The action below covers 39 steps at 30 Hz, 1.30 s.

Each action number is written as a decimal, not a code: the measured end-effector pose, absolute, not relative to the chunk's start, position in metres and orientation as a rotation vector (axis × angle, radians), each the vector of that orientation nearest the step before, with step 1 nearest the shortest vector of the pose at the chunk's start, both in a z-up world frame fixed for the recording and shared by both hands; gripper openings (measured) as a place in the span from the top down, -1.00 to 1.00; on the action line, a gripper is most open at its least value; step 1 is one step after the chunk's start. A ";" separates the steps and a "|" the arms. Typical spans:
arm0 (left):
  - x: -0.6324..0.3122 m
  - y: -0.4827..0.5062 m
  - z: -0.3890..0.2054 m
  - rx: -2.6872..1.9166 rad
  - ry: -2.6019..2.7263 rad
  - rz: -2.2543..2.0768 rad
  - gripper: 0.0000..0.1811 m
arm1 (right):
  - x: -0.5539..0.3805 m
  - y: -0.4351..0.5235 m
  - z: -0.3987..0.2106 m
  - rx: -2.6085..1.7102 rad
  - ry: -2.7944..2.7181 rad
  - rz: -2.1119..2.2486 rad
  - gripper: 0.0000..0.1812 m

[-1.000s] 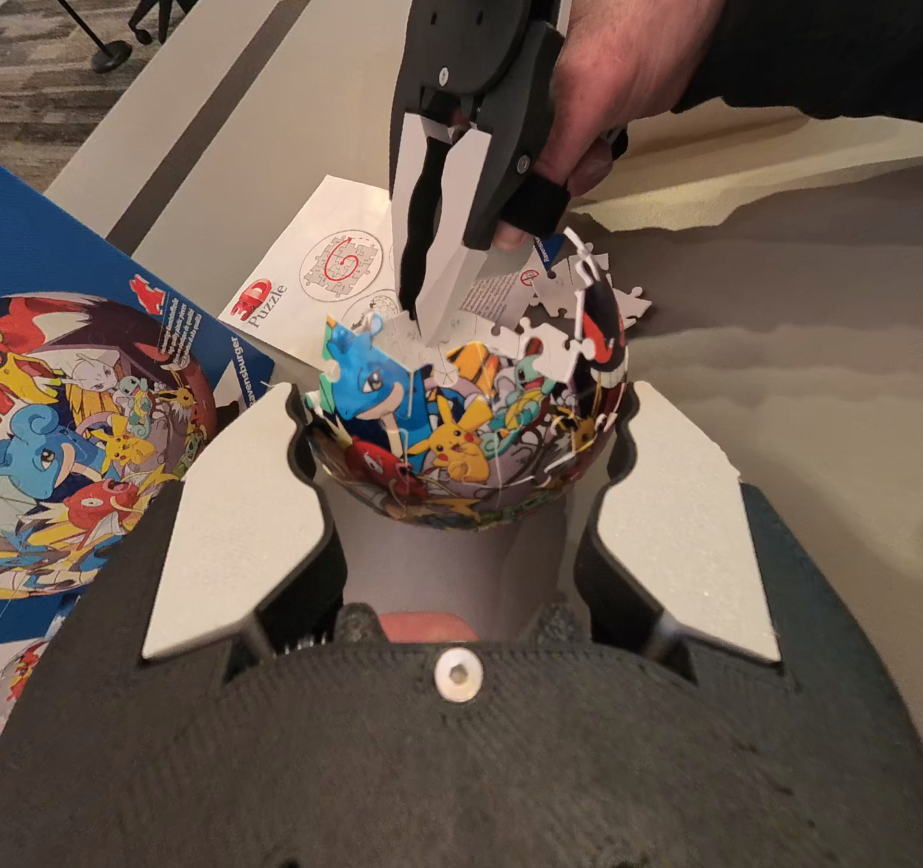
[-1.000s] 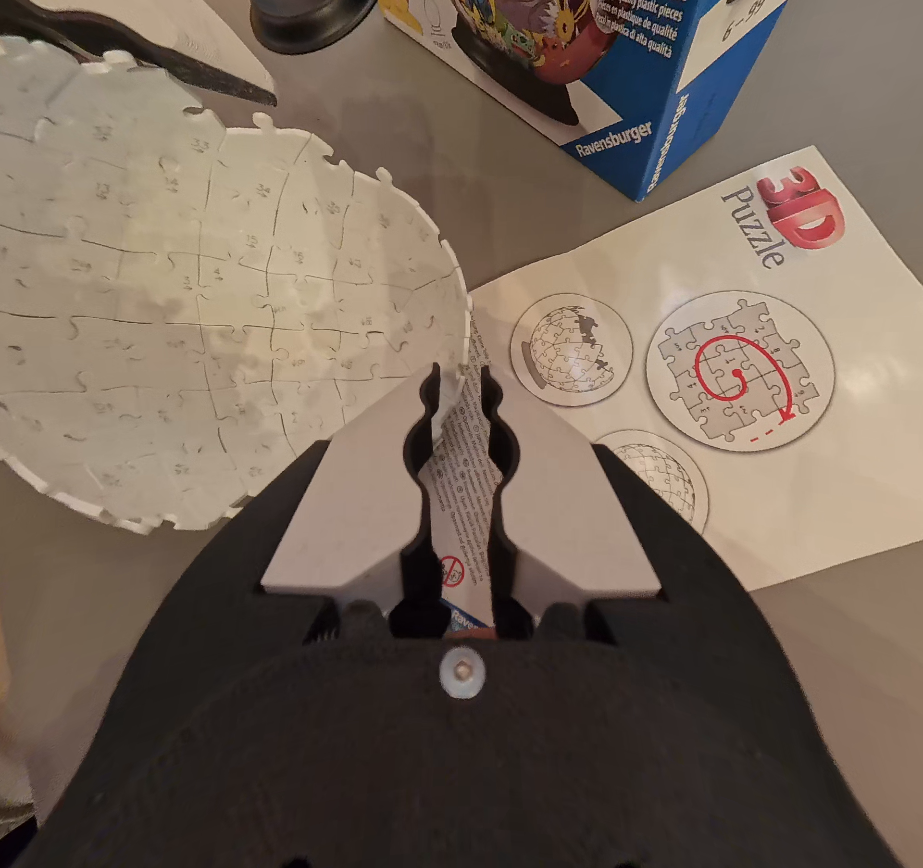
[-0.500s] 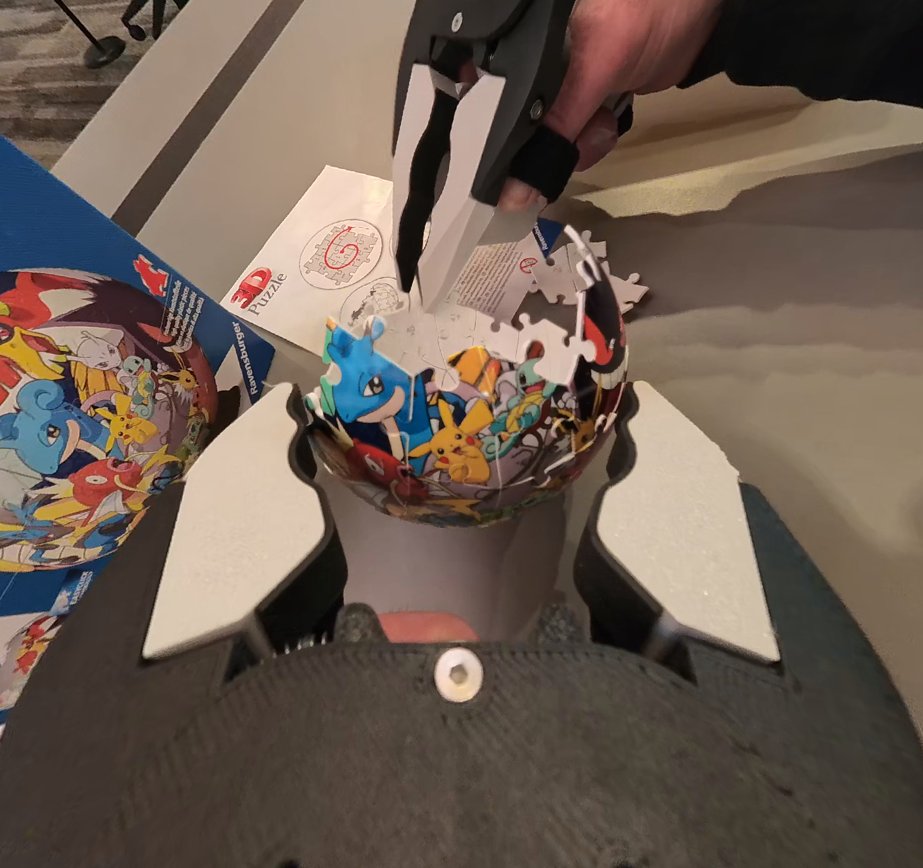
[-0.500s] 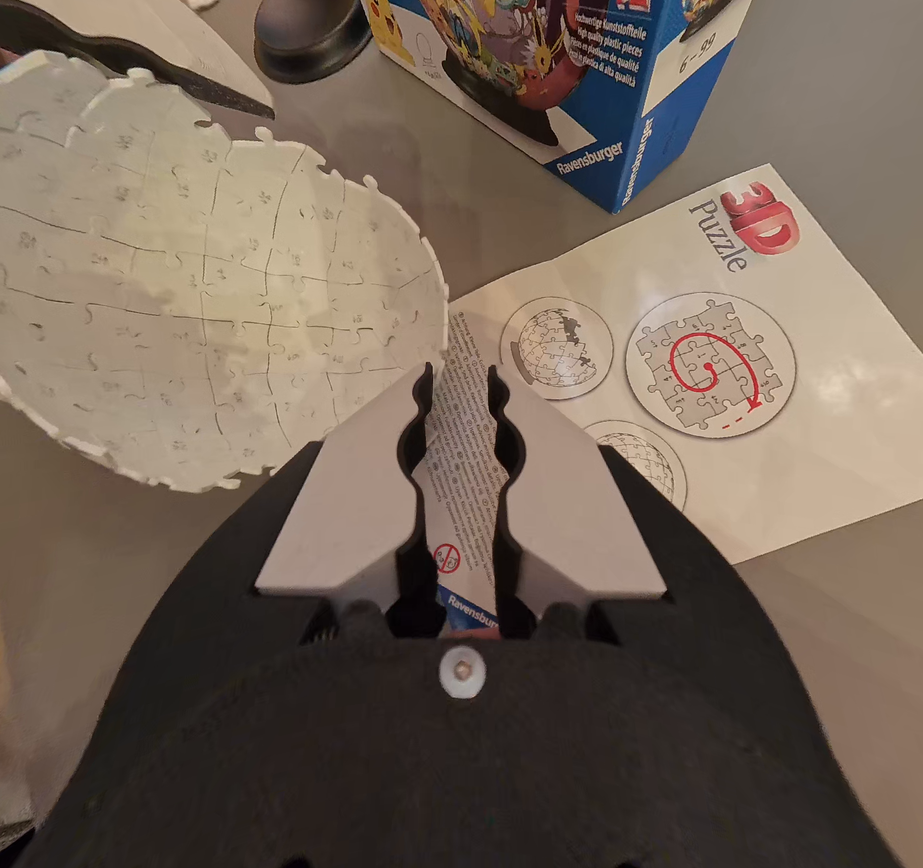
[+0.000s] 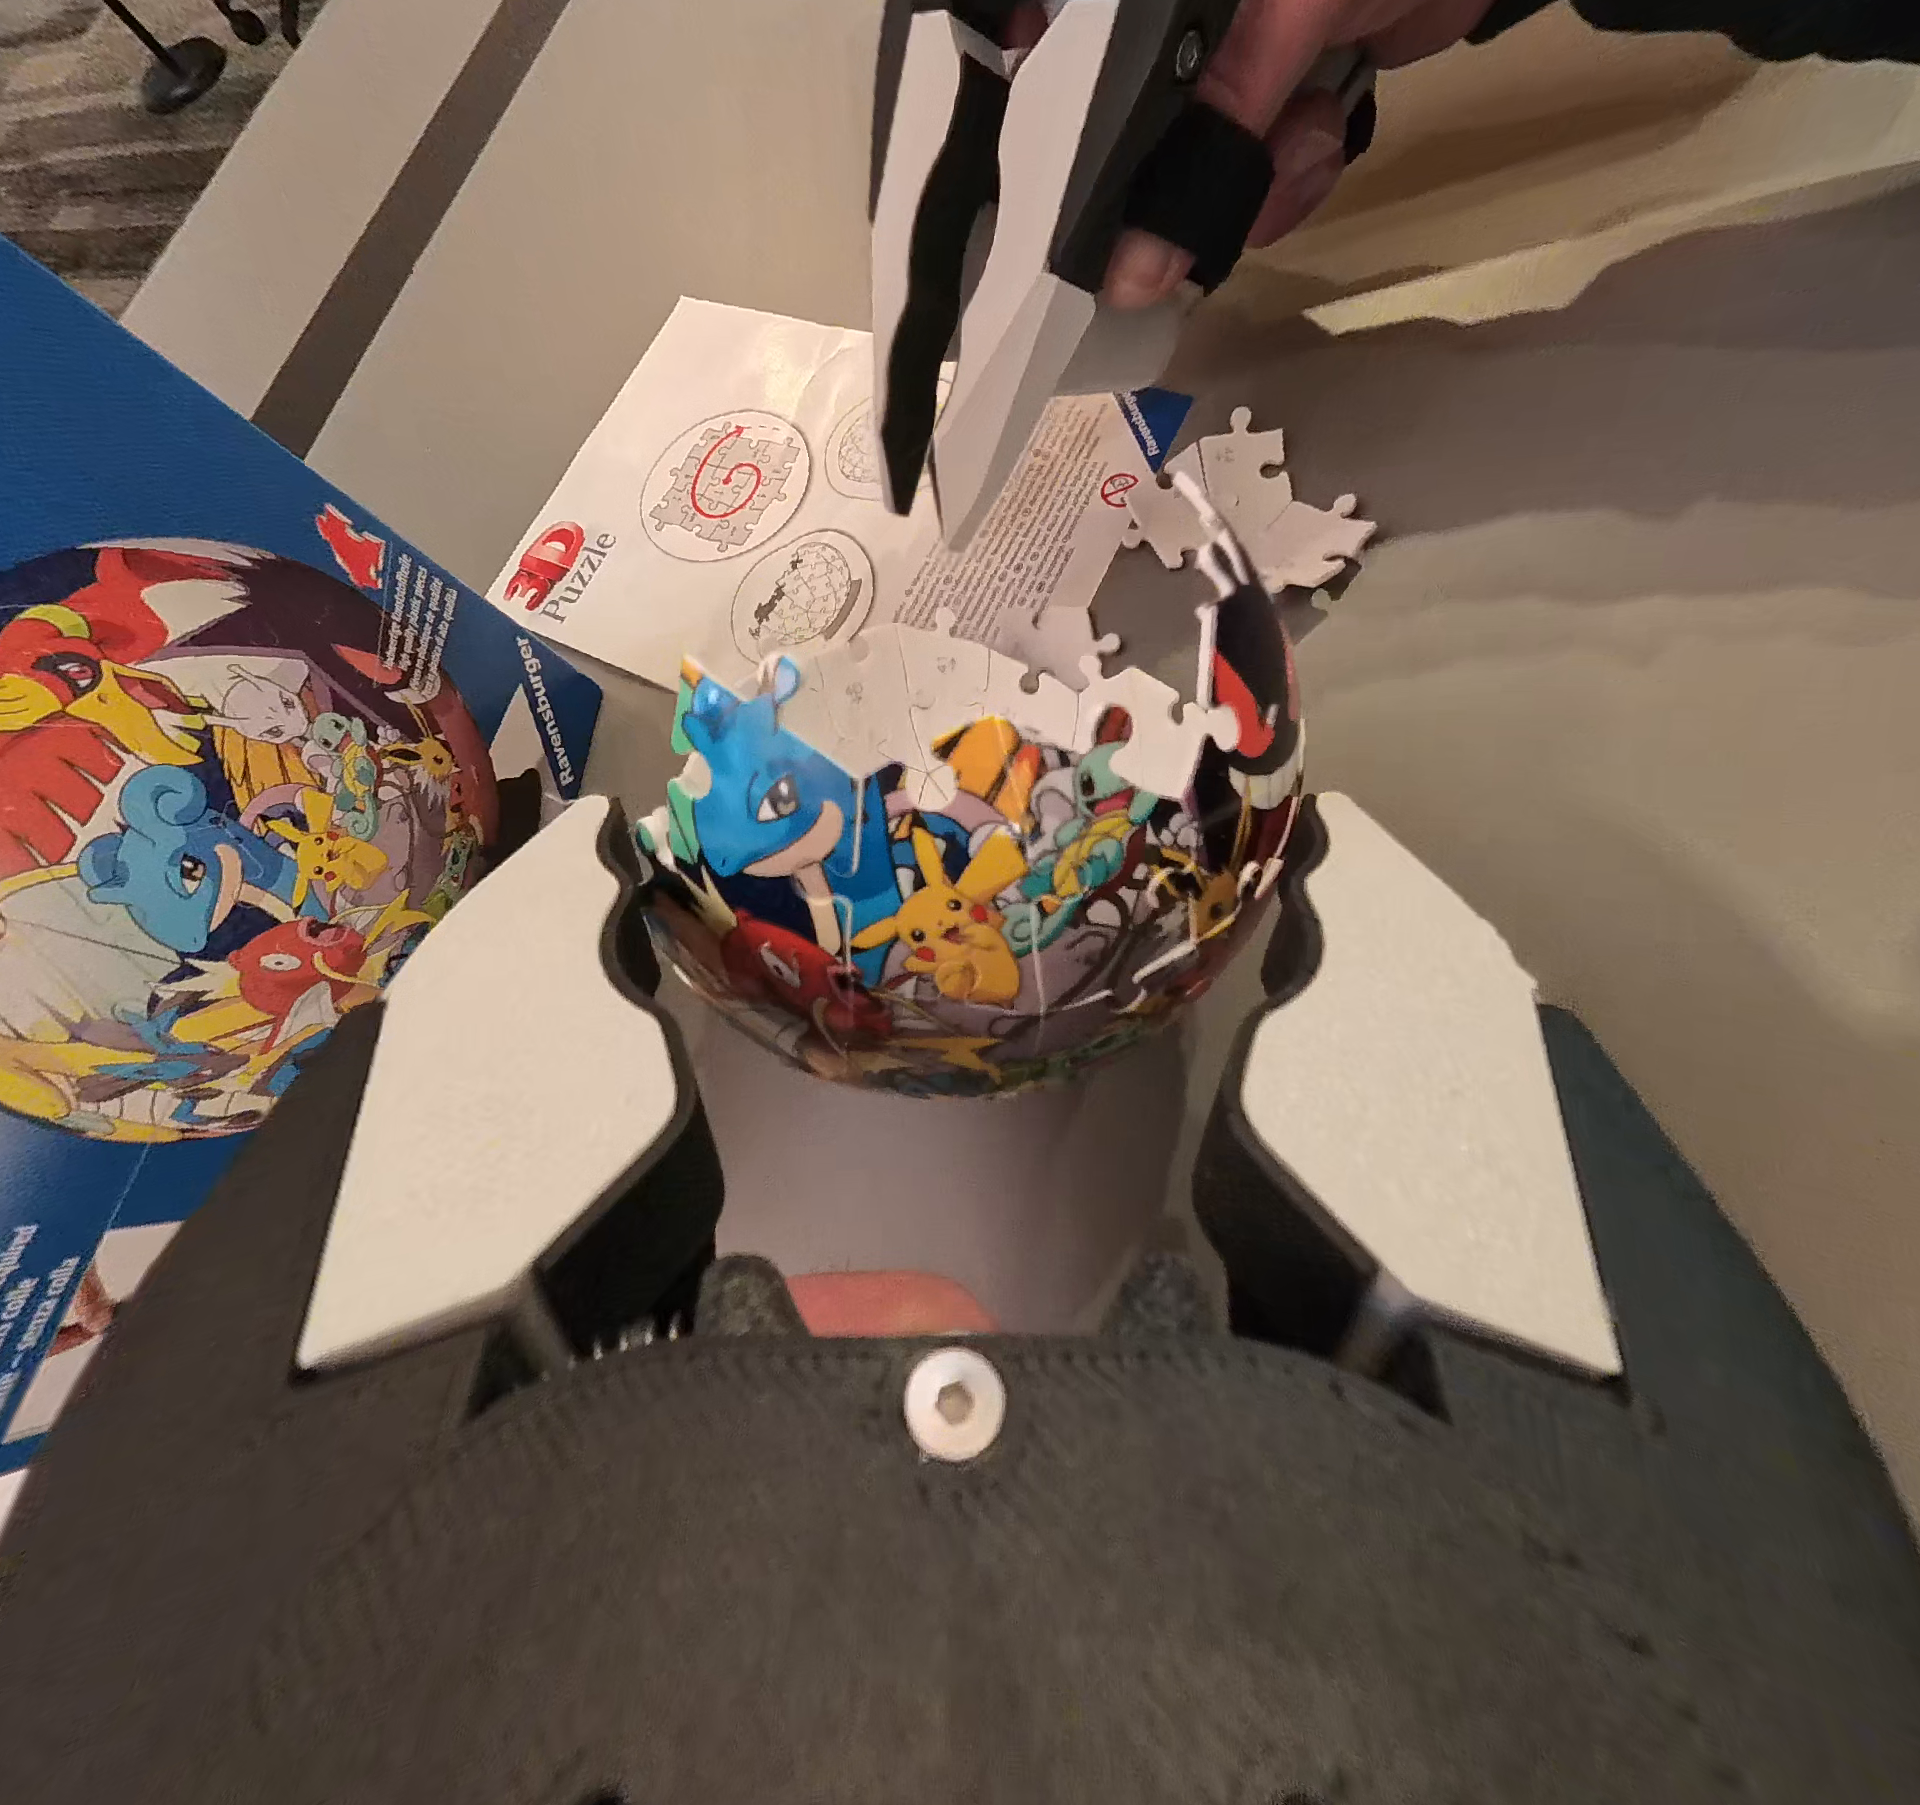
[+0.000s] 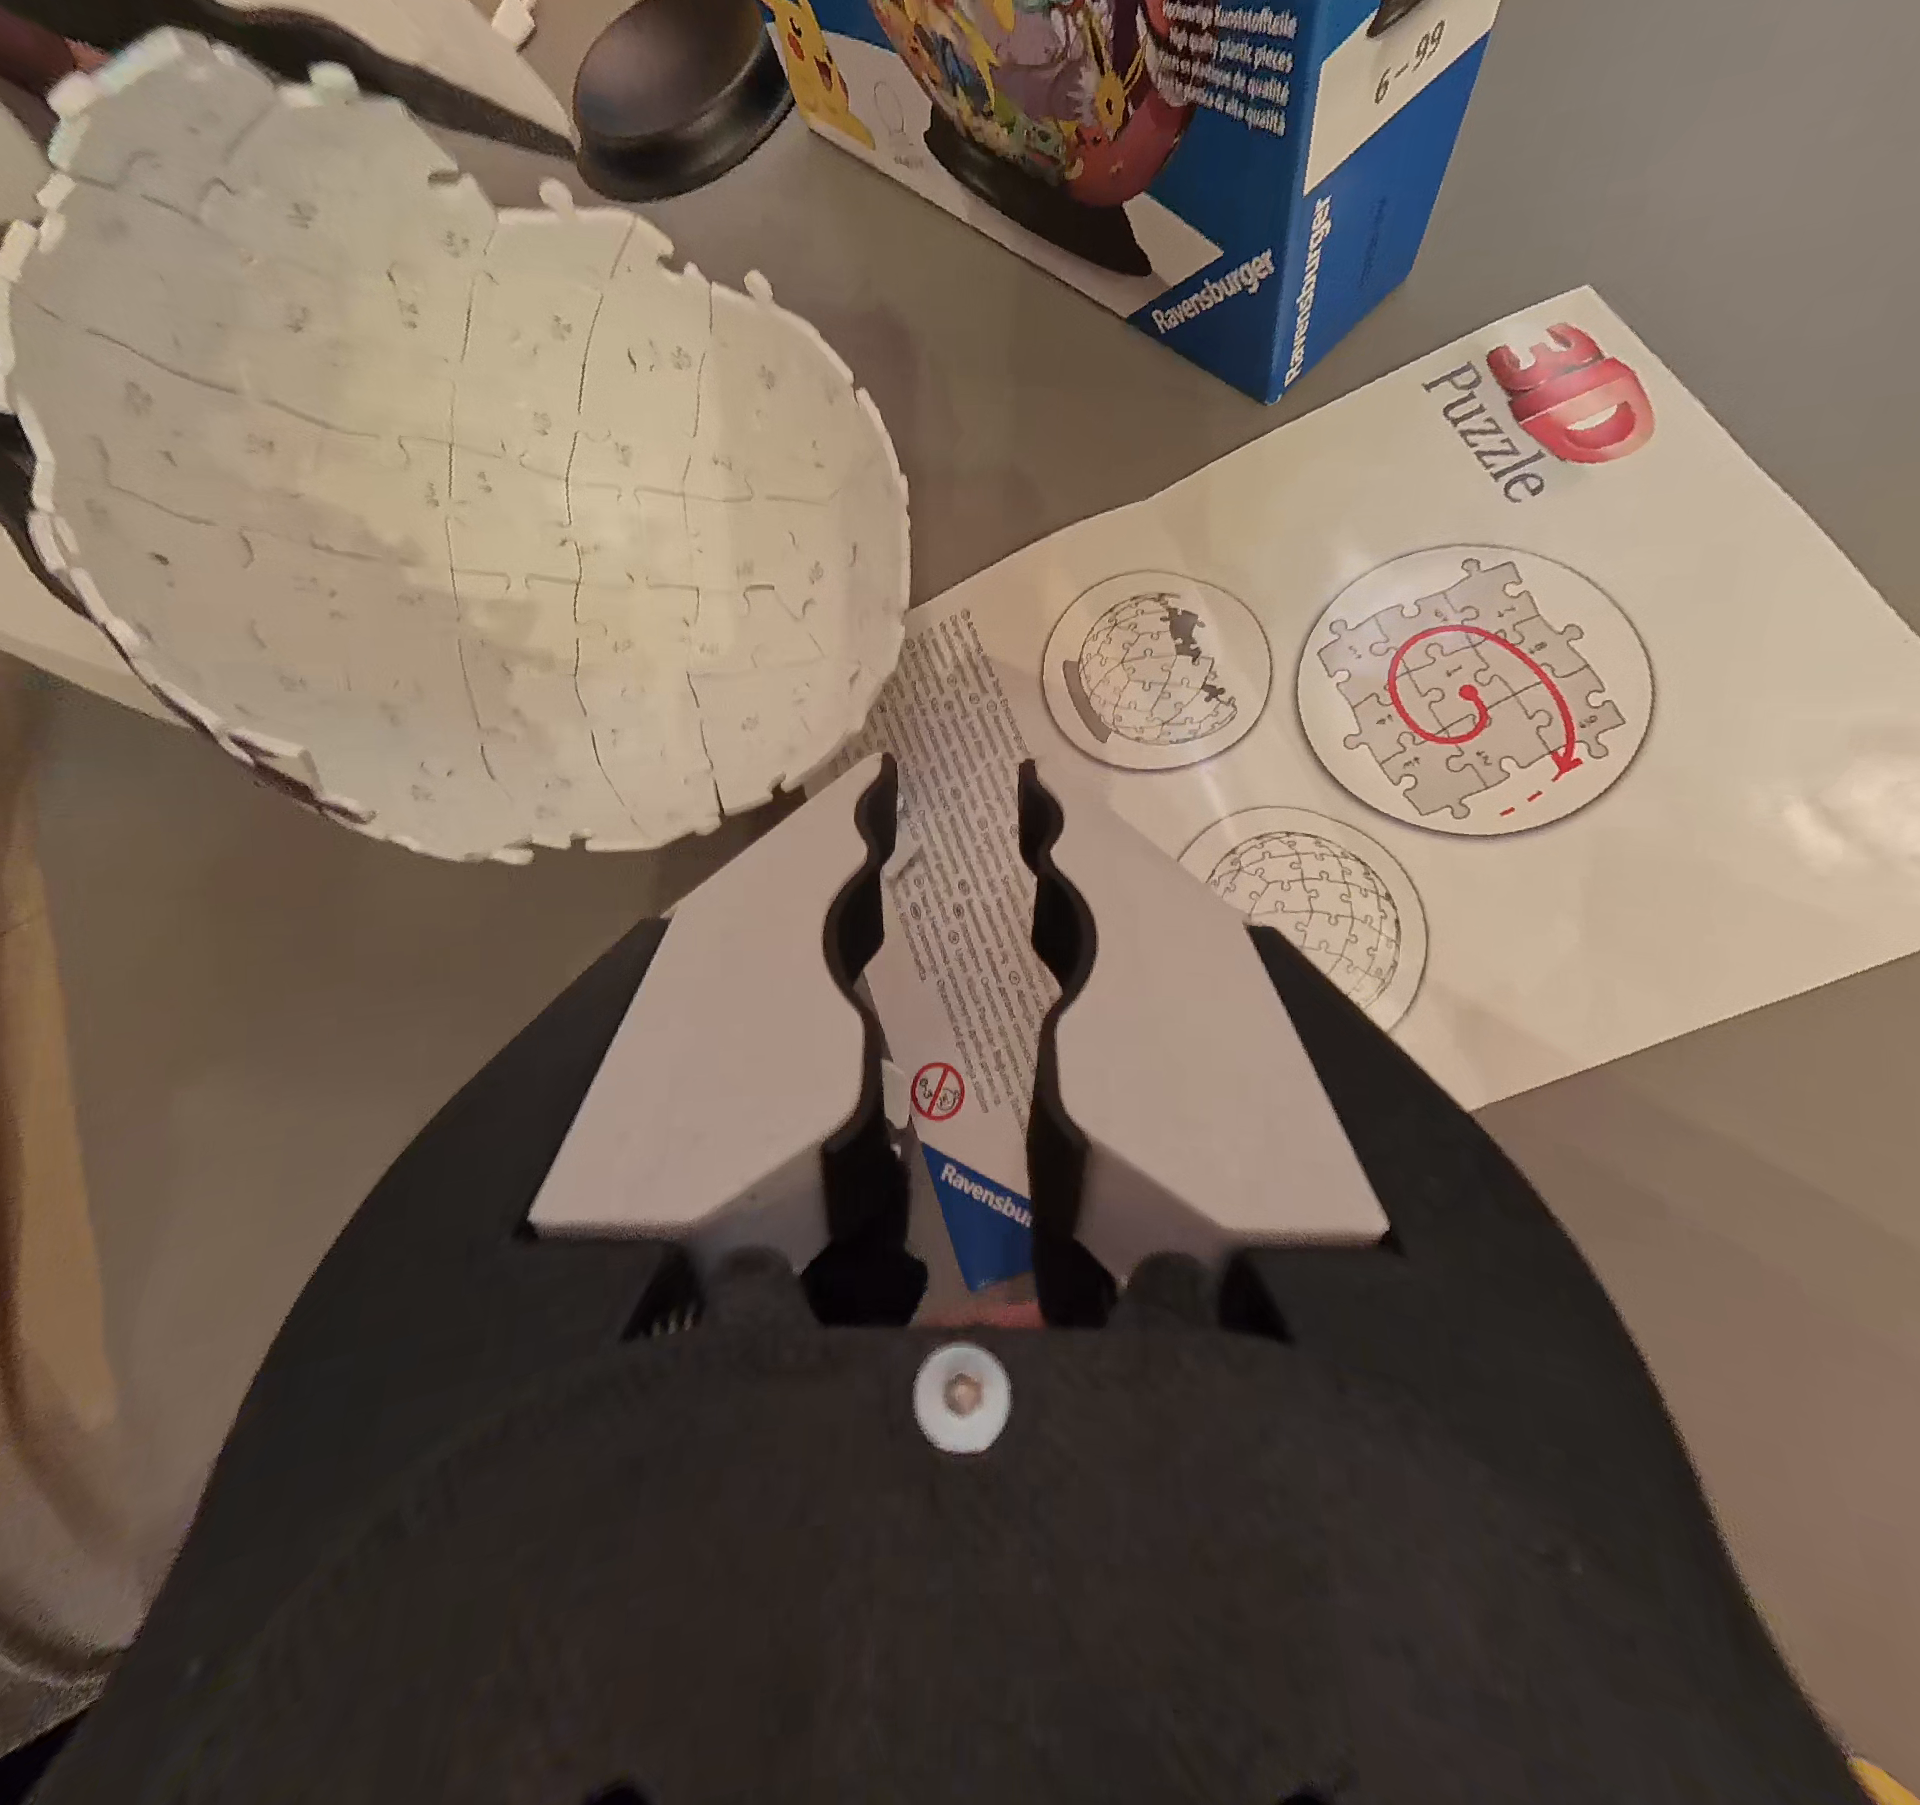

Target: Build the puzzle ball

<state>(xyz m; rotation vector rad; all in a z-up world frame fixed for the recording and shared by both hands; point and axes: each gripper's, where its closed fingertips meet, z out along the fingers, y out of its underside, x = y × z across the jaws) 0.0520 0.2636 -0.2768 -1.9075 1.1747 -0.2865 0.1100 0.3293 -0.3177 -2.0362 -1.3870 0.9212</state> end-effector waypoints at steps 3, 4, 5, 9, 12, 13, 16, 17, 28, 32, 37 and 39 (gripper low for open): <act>0.049 0.263 -0.276 -1.914 1.203 -0.278 -0.27 | 0.114 0.327 -0.324 -2.045 -1.428 0.887 0.76; 0.049 0.262 -0.276 -1.918 1.217 -0.274 -0.27 | 0.115 0.326 -0.325 -2.045 -1.445 0.879 0.76; 0.048 0.261 -0.276 -1.921 1.234 -0.269 -0.27 | 0.115 0.324 -0.326 -2.042 -1.460 0.871 0.76; 0.044 0.259 -0.276 -1.934 1.279 -0.252 -0.27 | 0.113 0.316 -0.329 -2.019 -1.524 0.859 0.76; 0.041 0.257 -0.275 -1.951 1.319 -0.235 -0.27 | 0.112 0.310 -0.334 -2.003 -1.576 0.825 0.76; 0.040 0.256 -0.275 -1.955 1.333 -0.231 -0.27 | 0.112 0.308 -0.336 -1.999 -1.586 0.817 0.76; 0.038 0.252 -0.275 -1.971 1.382 -0.217 -0.27 | 0.110 0.304 -0.340 -1.994 -1.614 0.799 0.76; 0.037 0.251 -0.275 -1.977 1.396 -0.212 -0.27 | 0.110 0.303 -0.341 -1.990 -1.625 0.792 0.77; 0.028 0.239 -0.279 -2.015 1.476 -0.195 -0.27 | 0.096 0.286 -0.347 -1.943 -1.692 0.734 0.79; 0.022 0.234 -0.280 -2.025 1.467 -0.196 -0.26 | 0.089 0.278 -0.348 -1.926 -1.714 0.705 0.80; 0.016 0.229 -0.280 -2.028 1.444 -0.201 -0.26 | 0.090 0.278 -0.338 -1.914 -1.680 0.681 0.80; 0.013 0.227 -0.280 -2.029 1.441 -0.201 -0.26 | 0.097 0.279 -0.342 -1.935 -1.695 0.634 0.80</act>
